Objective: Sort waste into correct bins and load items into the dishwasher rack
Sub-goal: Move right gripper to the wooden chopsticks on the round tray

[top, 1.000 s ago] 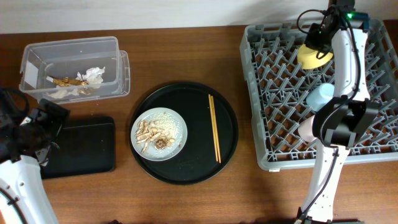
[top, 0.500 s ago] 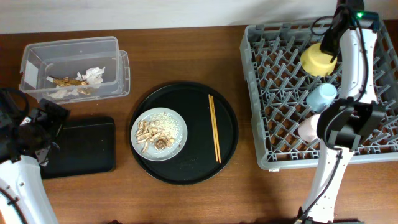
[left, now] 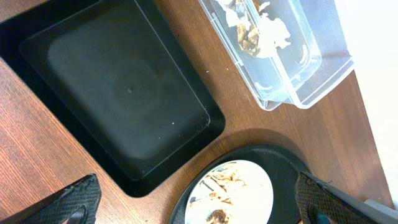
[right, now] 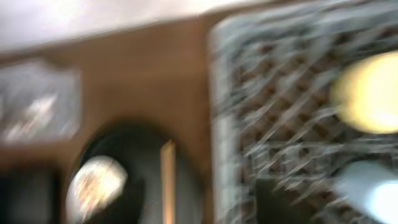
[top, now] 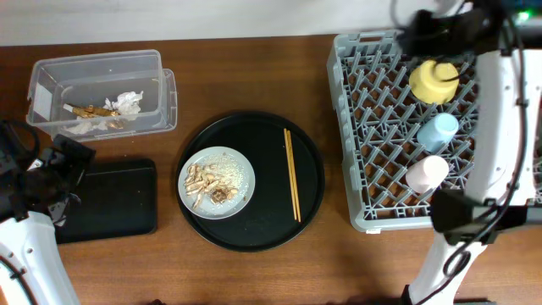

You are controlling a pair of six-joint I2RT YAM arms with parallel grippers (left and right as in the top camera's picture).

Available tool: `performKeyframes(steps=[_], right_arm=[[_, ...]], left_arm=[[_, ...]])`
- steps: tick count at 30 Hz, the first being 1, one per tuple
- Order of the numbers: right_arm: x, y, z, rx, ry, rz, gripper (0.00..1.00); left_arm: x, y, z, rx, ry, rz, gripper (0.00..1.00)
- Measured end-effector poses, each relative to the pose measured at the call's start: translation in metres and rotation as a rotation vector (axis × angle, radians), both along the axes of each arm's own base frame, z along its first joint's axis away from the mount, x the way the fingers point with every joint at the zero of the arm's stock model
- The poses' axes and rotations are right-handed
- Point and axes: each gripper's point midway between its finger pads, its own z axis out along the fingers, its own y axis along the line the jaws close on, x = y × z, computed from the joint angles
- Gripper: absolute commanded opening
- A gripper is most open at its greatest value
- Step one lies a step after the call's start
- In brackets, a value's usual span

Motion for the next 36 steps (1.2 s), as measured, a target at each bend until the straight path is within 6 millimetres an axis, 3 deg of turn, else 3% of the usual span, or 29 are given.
performKeyframes(steps=[1,3,4,6,11,14,17,18,20,24,27,31,36], right_arm=[[-0.008,0.016,0.0,0.013,0.015,0.047,0.79],[-0.019,0.048,-0.005,0.025,0.047,0.142,0.59],[-0.028,0.068,-0.014,0.02,0.086,0.203,0.55],[-0.038,0.088,-0.026,0.014,0.137,0.255,0.47],[-0.069,0.147,-0.083,-0.031,0.327,0.392,0.23],[-0.076,0.17,-0.121,-0.106,0.389,0.381,0.29],[-0.082,0.184,-0.167,-0.244,0.421,0.297,0.48],[-0.093,0.193,-0.186,-0.277,0.455,0.306,0.48],[-0.09,0.208,-0.211,-0.3,0.413,0.278,0.48],[-0.106,0.218,-0.258,-0.339,0.435,0.224,0.48],[-0.108,0.218,-0.28,-0.341,0.425,0.193,0.48],[-0.109,0.203,-0.299,-0.383,0.426,0.135,0.49],[-0.103,0.196,-0.3,-0.395,0.415,0.104,0.51]], left_arm=[[0.0,0.0,0.0,0.0,0.0,0.0,0.99],[0.0,0.0,0.0,0.0,0.0,0.0,0.99],[0.0,0.0,0.0,0.0,0.0,0.0,0.99],[0.0,0.0,0.0,0.0,0.0,0.0,0.99],[0.0,0.0,0.0,0.0,0.0,0.0,0.99],[0.0,0.0,0.0,0.0,0.0,0.0,0.99],[0.0,0.0,0.0,0.0,0.0,0.0,0.99],[0.0,0.0,0.0,0.0,0.0,0.0,0.99],[0.0,0.0,0.0,0.0,0.0,0.0,0.99],[0.0,0.0,0.0,0.0,-0.001,0.0,0.99],[0.0,0.0,0.0,0.0,0.0,0.0,0.99],[0.0,0.0,0.0,0.0,0.0,0.0,0.99],[0.0,0.0,0.0,0.0,0.0,0.0,0.99]])
